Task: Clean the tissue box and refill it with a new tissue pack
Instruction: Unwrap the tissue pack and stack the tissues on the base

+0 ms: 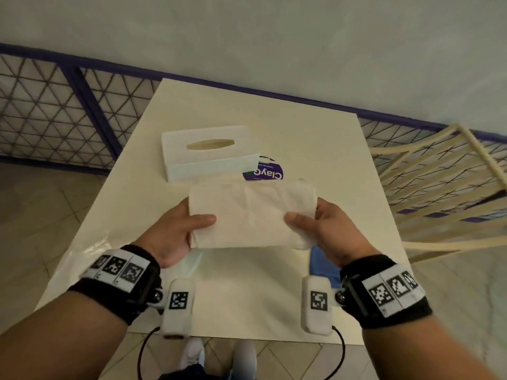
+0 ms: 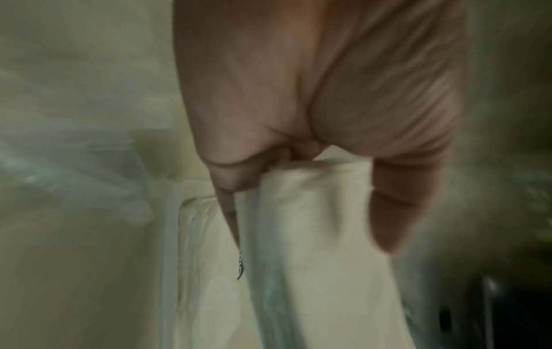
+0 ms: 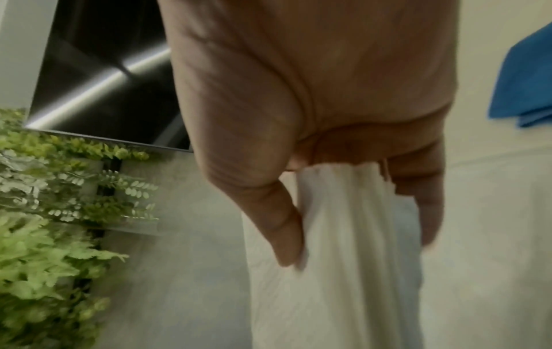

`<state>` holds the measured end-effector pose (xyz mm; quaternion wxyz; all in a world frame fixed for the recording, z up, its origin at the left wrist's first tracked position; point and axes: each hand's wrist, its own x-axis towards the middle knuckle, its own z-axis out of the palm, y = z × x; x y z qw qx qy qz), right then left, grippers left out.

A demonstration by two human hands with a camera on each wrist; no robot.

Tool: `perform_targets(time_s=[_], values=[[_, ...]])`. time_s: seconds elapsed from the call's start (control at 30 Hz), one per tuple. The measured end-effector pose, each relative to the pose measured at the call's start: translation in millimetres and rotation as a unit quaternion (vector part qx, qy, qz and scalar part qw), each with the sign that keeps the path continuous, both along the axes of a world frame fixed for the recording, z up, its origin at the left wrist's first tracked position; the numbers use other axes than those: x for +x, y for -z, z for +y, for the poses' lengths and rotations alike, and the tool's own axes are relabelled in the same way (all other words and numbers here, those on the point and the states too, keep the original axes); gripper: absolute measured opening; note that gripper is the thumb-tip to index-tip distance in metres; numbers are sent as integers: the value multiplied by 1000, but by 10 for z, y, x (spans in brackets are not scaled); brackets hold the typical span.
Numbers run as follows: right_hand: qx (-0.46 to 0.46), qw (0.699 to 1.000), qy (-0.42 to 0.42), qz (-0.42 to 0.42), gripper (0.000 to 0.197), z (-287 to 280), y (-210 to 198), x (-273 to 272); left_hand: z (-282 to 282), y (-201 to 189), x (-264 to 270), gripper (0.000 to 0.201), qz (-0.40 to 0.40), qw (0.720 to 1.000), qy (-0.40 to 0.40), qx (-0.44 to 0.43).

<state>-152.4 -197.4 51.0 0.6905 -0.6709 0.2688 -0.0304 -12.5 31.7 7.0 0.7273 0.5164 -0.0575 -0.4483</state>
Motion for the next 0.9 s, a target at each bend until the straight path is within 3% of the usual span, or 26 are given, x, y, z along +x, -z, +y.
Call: perform_targets(time_s=[0.07,0.13,0.23,0.33,0.47,0.67,0.8,0.9], values=[[-56,998,21,19,21,-32,155,-72,-91,58,-40,66,-91,993,-25,68],[-71,996,51,10,17,-41,298,-143,-140,138,-104,50,-154,978,-72,120],[-67,995,70,-2,16,-9,486,-248,-149,261,-227,52,-179,969,-89,143],[-77,995,63,30,22,11,740,-328,-147,413,-338,45,-213,958,-56,184],[-121,989,38,75,31,-2,951,-350,-190,590,-379,55,-247,940,-44,232],[-158,977,39,139,33,-62,1135,-375,-221,750,-386,41,-272,917,-9,291],[-173,975,35,136,24,-89,1067,-352,-257,630,-311,36,-336,883,9,327],[-131,986,35,93,23,-179,903,-245,-342,438,-130,34,-367,877,-27,307]])
